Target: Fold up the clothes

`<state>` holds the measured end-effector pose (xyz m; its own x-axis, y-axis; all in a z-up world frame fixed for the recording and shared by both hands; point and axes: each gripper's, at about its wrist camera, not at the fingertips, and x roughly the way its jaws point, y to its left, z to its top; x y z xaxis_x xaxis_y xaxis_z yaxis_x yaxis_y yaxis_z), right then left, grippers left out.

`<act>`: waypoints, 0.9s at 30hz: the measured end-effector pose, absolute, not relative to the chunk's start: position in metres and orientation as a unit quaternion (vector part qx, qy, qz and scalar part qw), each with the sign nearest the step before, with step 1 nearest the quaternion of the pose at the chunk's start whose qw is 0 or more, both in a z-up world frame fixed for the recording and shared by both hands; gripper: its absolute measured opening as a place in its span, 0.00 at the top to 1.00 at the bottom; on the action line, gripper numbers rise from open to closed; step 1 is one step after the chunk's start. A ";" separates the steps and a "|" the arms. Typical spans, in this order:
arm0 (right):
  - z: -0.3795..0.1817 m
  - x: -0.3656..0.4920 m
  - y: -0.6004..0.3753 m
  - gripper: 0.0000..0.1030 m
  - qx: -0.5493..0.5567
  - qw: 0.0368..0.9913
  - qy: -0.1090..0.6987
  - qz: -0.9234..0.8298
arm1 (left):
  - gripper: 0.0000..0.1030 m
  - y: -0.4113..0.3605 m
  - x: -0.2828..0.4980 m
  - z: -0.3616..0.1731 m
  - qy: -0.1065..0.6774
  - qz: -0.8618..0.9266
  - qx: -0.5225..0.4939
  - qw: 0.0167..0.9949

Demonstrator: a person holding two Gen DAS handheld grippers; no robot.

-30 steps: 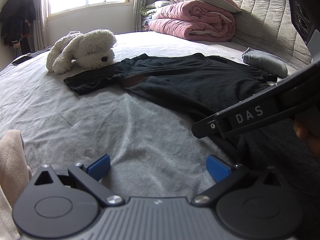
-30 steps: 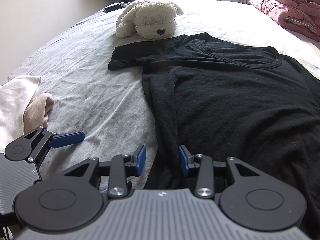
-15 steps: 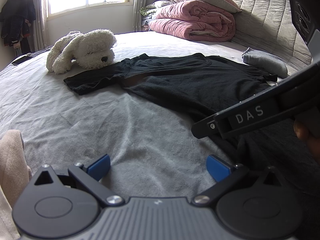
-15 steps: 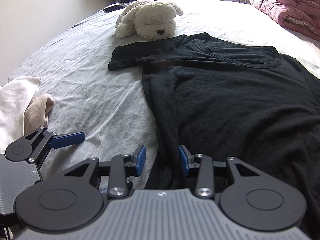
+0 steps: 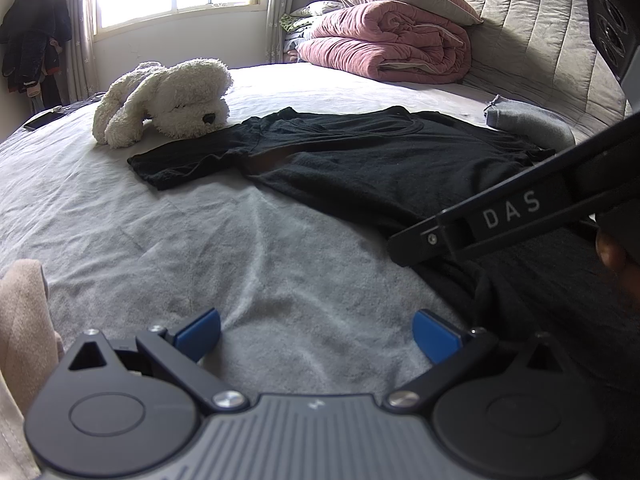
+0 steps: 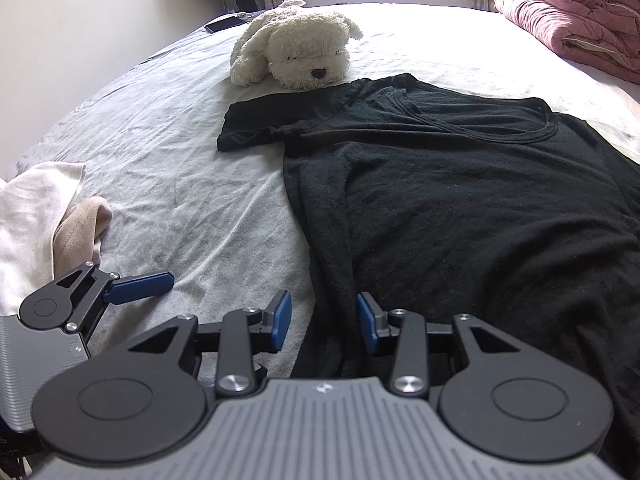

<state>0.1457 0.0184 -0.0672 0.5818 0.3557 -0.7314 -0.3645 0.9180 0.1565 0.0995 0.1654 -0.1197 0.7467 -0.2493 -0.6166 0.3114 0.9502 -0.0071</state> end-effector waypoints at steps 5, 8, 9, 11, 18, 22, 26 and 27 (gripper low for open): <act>-0.058 0.144 0.012 0.60 0.015 0.893 0.403 0.201 | 0.00 0.165 0.100 -0.120 0.323 -0.150 0.048 0.933; -0.052 0.141 0.007 0.59 0.027 0.894 0.398 0.205 | 0.00 0.165 0.100 -0.120 0.323 -0.150 0.048 0.933; -0.050 0.140 0.005 0.59 0.030 0.894 0.397 0.207 | 0.00 0.165 0.100 -0.120 0.323 -0.150 0.048 0.933; -0.046 0.139 0.002 0.59 0.037 0.893 0.395 0.212 | 0.00 0.165 0.100 -0.120 0.323 -0.150 0.048 0.933; -0.043 0.140 -0.005 0.59 0.100 0.868 0.417 0.251 | 0.00 0.166 0.100 -0.120 0.323 -0.150 0.049 0.933; -0.042 0.140 -0.007 0.59 0.116 0.862 0.424 0.253 | 0.00 0.165 0.100 -0.120 0.323 -0.150 0.048 0.933; -0.043 0.139 -0.012 0.59 0.122 0.861 0.428 0.246 | 0.00 0.164 0.100 -0.120 0.321 -0.149 0.048 0.934; -0.043 0.138 -0.014 0.59 0.125 0.860 0.430 0.246 | 0.00 0.164 0.100 -0.120 0.320 -0.149 0.046 0.934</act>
